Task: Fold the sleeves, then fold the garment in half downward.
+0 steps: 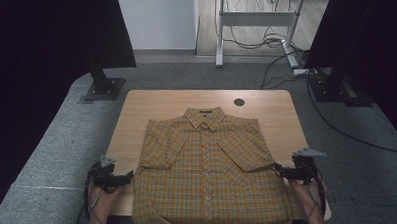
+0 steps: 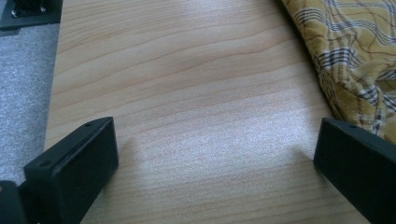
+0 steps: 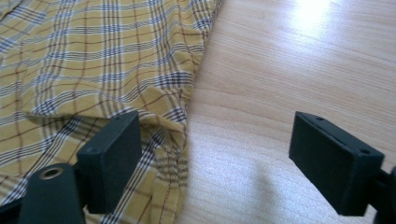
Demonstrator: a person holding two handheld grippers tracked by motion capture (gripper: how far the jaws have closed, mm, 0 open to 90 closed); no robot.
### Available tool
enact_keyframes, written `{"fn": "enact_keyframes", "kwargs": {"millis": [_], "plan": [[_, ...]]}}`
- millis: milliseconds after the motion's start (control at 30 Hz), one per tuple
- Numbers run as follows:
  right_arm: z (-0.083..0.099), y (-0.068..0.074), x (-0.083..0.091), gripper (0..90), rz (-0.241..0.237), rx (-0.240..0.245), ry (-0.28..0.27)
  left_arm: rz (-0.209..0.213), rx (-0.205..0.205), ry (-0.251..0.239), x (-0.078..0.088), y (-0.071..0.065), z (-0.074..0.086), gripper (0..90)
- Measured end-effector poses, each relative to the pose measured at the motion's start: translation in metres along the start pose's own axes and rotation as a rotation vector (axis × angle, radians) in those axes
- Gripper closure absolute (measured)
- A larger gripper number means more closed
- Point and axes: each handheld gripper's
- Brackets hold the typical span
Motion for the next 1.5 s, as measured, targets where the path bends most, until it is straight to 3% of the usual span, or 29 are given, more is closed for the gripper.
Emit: {"fn": "enact_keyframes", "kwargs": {"millis": [433,833,1033,1500], "plan": [[0.015,-0.015,0.014,11.1,0.019,-0.035,0.010,0.000,0.001,-0.001,0.000,-0.002,0.001,0.0],[0.041,-0.030,0.007,11.0,0.084,-0.064,0.073,0.000,0.002,-0.003,0.000,-0.001,0.001,0.0],[0.044,-0.027,0.004,7.8,0.120,-0.037,0.053,0.000,0.002,-0.002,0.000,-0.002,0.001,0.0],[0.043,-0.026,0.001,2.5,0.127,-0.041,0.070,-0.001,0.003,-0.003,0.000,-0.002,0.001,0.0]]}}
Point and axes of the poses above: each handheld gripper's, and its own axes: x roughly backward along the jaws, z roughly out of its underside, y roughly to its left, and after that the axes turned 14 degrees about z, right-handed
